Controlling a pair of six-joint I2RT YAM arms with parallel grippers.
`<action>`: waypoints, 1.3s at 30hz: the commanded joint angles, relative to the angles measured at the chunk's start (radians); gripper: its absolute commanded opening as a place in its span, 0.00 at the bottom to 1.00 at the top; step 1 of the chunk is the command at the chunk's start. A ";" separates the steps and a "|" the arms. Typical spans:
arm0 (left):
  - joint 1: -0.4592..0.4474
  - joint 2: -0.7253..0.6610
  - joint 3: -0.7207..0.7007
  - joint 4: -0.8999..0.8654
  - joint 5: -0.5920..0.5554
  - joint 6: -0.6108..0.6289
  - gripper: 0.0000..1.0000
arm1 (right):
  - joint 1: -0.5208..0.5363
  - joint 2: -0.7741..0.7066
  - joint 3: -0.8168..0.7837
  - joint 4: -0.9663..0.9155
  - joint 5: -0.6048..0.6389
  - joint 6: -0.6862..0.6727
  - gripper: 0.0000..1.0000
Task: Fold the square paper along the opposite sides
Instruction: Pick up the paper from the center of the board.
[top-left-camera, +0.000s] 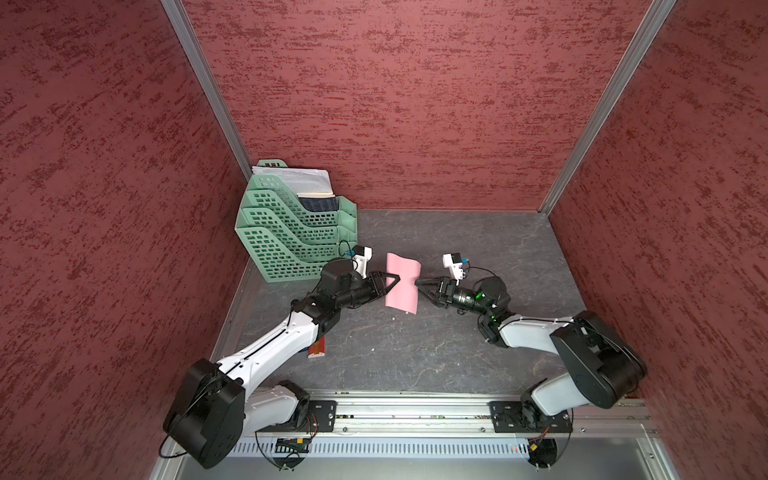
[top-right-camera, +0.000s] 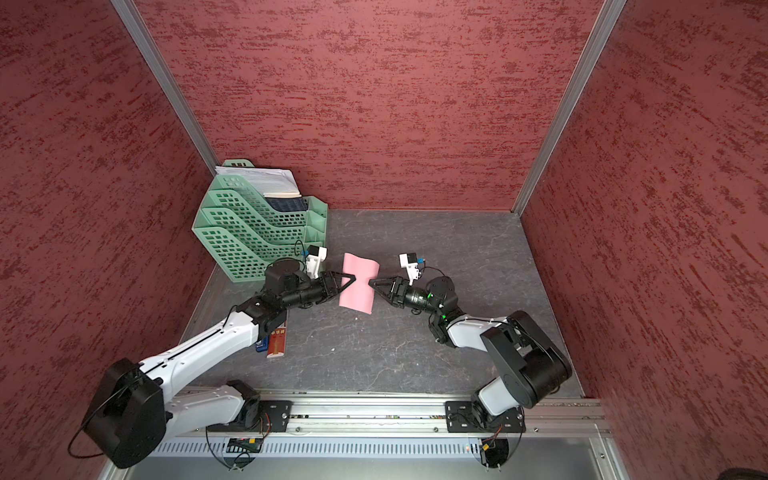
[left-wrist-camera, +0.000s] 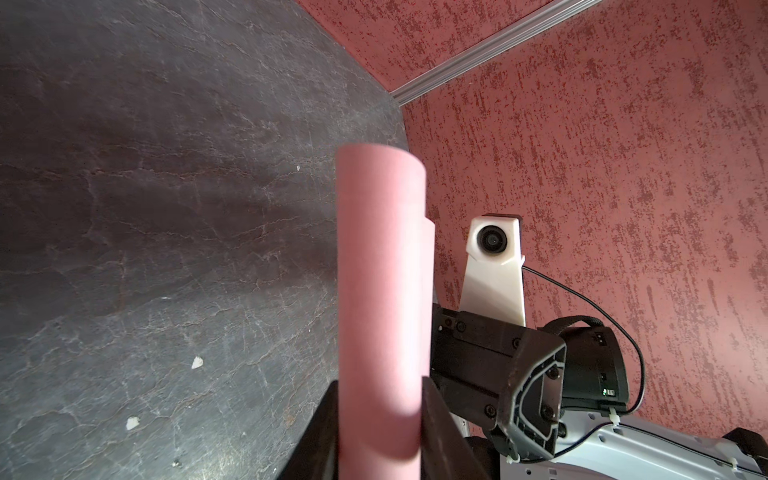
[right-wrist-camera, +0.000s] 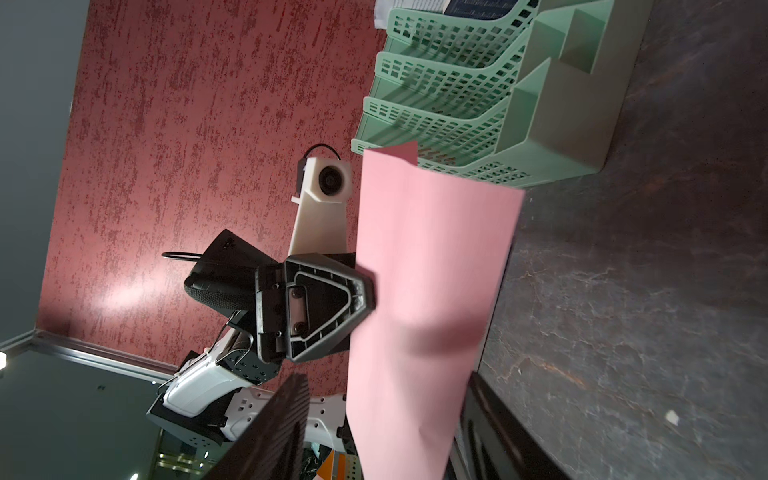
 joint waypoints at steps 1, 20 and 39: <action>0.007 -0.024 -0.013 0.052 0.017 -0.006 0.29 | -0.013 0.017 0.035 0.086 -0.033 0.032 0.58; 0.007 -0.064 -0.053 0.127 -0.008 -0.031 0.27 | -0.037 0.079 0.034 0.254 -0.069 0.149 0.32; 0.004 -0.118 -0.076 0.155 -0.026 -0.042 0.27 | -0.026 0.105 0.060 0.254 -0.100 0.139 0.44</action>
